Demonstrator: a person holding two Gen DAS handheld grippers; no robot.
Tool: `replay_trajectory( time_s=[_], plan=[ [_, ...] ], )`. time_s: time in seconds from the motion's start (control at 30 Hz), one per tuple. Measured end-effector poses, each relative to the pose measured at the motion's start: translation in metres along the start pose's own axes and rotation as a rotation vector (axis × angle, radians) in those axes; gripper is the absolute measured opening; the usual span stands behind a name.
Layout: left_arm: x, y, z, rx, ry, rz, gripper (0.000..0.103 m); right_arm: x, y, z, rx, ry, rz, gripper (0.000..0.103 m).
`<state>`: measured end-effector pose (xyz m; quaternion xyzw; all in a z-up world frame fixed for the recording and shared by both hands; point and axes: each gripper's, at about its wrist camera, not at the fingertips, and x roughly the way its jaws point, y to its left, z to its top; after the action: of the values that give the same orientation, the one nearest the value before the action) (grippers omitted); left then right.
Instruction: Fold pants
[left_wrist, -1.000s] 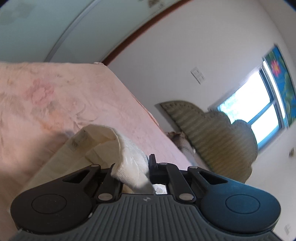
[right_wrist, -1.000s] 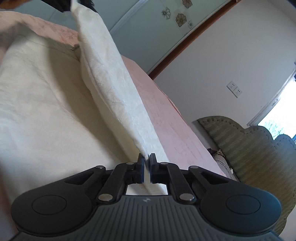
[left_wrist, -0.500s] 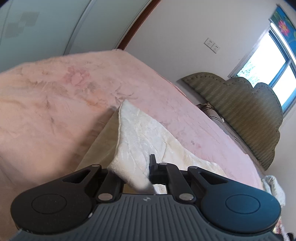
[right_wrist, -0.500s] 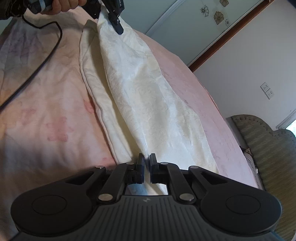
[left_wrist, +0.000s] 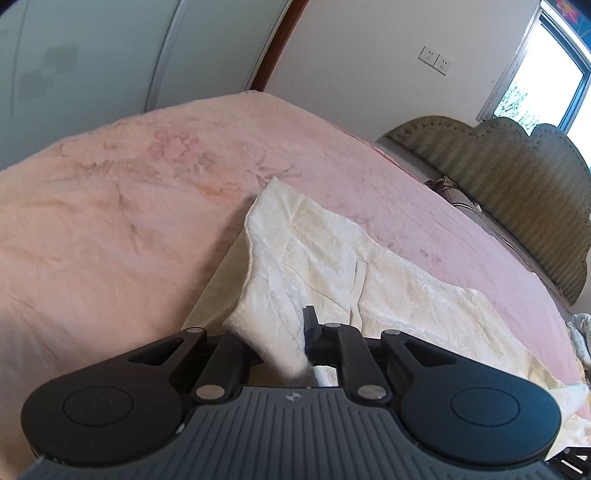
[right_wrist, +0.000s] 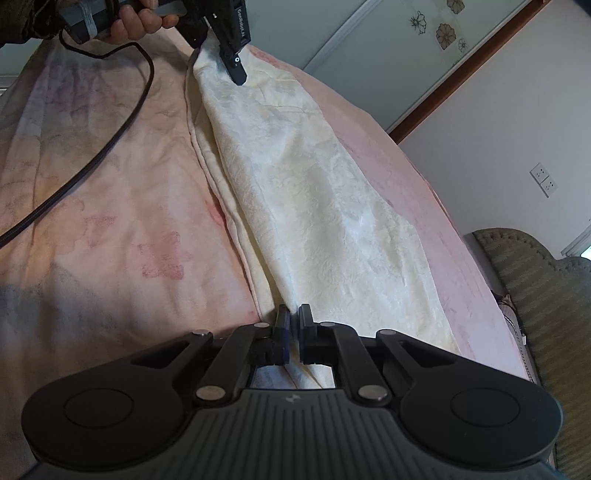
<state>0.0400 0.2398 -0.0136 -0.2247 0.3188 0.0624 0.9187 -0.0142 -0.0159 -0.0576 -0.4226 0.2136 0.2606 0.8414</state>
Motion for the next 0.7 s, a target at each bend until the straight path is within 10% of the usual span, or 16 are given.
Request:
replay_trajectory(
  time_s=[0.47, 0.6, 0.7],
  plan=[
    [-0.025, -0.009, 0.012, 0.003, -0.052, 0.205, 0.054, -0.007, -0.002, -0.001, 0.122, -0.022, -0.02, 0.005],
    [-0.058, -0.014, 0.02, -0.007, -0.178, 0.349, 0.058, -0.026, -0.024, -0.01, 0.244, -0.059, 0.063, 0.009],
    [-0.073, -0.043, 0.024, 0.054, -0.259, 0.303, 0.067, -0.047, -0.056, -0.034, 0.434, -0.1, 0.094, 0.009]
  ],
)
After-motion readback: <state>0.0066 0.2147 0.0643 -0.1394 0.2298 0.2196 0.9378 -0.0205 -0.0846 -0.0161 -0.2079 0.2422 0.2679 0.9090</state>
